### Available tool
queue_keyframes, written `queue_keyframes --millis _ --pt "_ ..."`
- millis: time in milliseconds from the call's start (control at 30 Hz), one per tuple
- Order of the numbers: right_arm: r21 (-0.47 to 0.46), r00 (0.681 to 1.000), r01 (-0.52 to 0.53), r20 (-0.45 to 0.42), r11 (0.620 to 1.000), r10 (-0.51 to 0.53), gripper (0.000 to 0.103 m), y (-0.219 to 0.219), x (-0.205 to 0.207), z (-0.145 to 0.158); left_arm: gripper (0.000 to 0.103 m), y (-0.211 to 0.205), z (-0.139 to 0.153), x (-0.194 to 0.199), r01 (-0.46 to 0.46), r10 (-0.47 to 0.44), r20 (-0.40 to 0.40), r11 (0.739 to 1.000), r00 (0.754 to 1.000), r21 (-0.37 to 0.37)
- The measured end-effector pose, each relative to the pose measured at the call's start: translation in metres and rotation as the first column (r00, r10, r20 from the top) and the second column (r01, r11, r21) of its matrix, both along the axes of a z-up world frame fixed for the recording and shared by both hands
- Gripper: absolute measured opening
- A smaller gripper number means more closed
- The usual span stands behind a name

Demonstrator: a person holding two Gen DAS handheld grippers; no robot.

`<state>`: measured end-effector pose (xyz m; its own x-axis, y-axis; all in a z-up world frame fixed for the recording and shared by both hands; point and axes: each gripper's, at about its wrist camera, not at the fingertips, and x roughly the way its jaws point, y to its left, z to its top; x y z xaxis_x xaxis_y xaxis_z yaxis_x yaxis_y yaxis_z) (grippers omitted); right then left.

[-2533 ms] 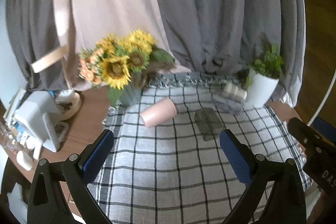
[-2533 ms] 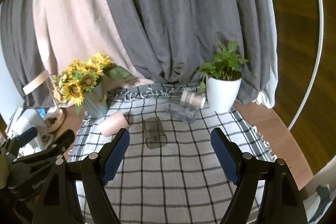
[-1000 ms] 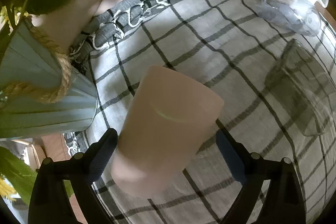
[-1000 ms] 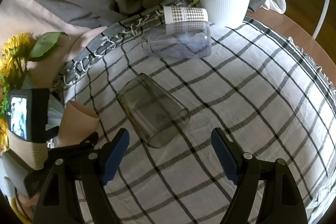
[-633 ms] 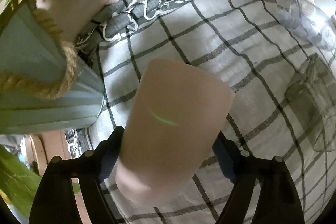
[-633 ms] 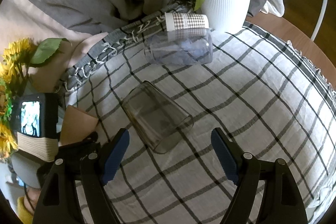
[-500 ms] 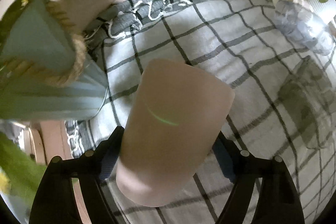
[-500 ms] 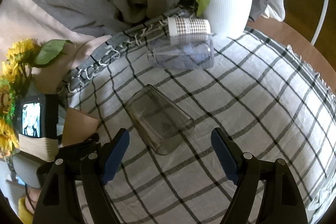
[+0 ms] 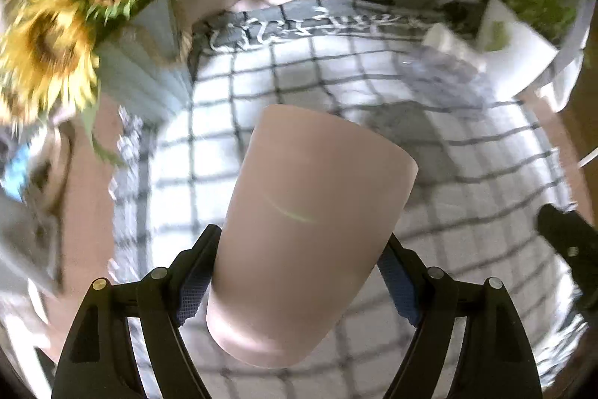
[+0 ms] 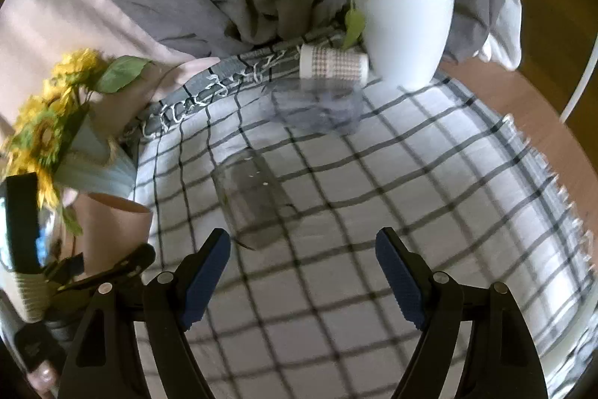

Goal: Flip cup upside down
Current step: 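Lift the pink cup with the left tool and carry it toward the right tool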

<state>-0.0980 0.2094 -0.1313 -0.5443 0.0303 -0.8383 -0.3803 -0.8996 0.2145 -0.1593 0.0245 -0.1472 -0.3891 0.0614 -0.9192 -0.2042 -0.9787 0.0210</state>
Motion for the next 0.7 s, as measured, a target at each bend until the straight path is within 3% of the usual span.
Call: queue_keyframes --millis 100,300,500,700 --pt "0.018 0.998 -0.059 0.011 0.998 0.058 0.080 0.011 0.017 0.006 0.081 0.011 -0.002 0.028 -0.062 0.057 0.047 0.992 0.997 0.107" --pt "0.075 0.994 -0.111 0.026 0.991 0.109 0.080 0.035 0.047 0.008 0.081 0.035 -0.015 0.068 -0.144 0.122 0.122 0.970 0.985 0.195" --pt "0.104 0.991 -0.126 0.060 0.987 0.120 0.080 0.057 0.068 -0.002 0.081 0.052 -0.040 0.084 -0.217 0.162 0.213 0.939 0.964 0.265" --pt "0.115 0.988 -0.126 0.100 0.985 0.115 0.080 0.072 0.077 -0.014 0.081 0.063 -0.065 0.085 -0.298 0.214 0.291 0.911 0.932 0.284"
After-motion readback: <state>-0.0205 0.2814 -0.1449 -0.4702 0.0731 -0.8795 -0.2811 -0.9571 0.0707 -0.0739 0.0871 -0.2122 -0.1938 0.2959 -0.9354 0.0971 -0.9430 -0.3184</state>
